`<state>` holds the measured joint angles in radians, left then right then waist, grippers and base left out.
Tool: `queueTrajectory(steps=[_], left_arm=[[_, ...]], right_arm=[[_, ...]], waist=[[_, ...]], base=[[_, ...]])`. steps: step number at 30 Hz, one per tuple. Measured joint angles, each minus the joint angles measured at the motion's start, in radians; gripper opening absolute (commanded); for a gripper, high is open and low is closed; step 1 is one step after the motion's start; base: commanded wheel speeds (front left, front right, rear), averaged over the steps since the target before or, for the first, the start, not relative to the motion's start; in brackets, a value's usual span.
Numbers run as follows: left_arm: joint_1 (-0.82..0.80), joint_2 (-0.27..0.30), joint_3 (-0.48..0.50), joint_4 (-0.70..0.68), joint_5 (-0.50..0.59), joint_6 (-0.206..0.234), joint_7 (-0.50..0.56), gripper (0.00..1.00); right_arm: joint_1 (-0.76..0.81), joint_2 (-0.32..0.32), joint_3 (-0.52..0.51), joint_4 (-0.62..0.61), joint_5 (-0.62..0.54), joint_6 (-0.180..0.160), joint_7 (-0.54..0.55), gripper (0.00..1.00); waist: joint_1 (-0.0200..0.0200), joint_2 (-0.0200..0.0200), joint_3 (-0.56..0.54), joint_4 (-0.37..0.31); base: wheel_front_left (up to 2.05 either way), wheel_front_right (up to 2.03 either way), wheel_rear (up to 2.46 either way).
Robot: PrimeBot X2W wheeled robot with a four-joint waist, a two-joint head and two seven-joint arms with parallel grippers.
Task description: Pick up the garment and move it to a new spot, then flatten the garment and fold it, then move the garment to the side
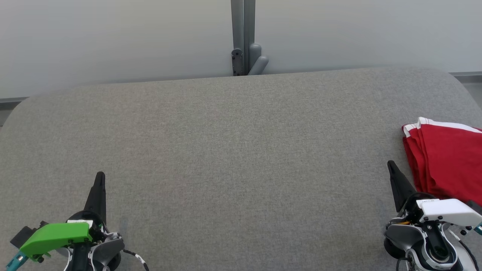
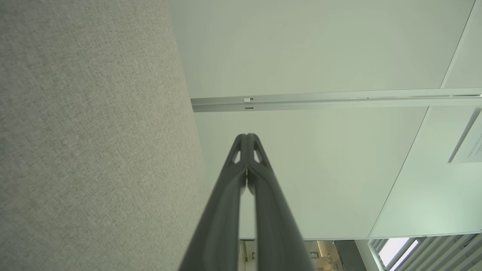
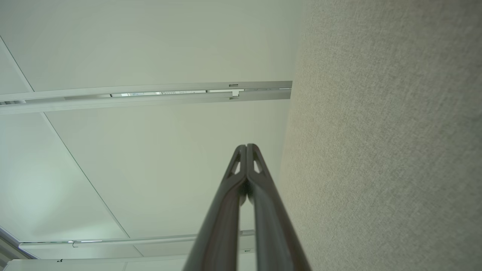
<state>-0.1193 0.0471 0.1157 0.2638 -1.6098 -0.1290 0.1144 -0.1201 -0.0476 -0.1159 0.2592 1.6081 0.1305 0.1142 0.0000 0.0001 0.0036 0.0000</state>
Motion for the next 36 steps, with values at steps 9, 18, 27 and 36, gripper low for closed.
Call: queueTrajectory(steps=[9,18,27,36], left_arm=[[0.0,0.0,0.0,0.0,0.0,0.0,0.0,0.0],[0.0,0.0,0.0,0.0,0.0,0.0,0.0,0.0],[0.0,0.0,0.0,0.0,0.0,0.0,0.0,0.0],[0.0,0.0,0.0,0.0,0.0,0.0,0.0,0.0]], right_arm=[[0.0,0.0,0.0,0.0,0.0,0.0,0.0,0.0],[0.0,0.0,0.0,0.0,0.0,0.0,0.0,0.0],[0.0,0.0,0.0,0.0,0.0,0.0,0.0,0.0],[0.0,0.0,0.0,0.0,0.0,0.0,0.0,0.0]], waist=[[0.0,-0.0001,0.0,0.0],[0.0,0.0,0.0,0.0],[0.0,0.0,0.0,0.0],[0.0,-0.0001,0.0,0.0]], base=[[0.0,0.0,0.0],[0.0,0.0,0.0],[0.0,0.0,0.0],[0.0,0.0,0.0]])
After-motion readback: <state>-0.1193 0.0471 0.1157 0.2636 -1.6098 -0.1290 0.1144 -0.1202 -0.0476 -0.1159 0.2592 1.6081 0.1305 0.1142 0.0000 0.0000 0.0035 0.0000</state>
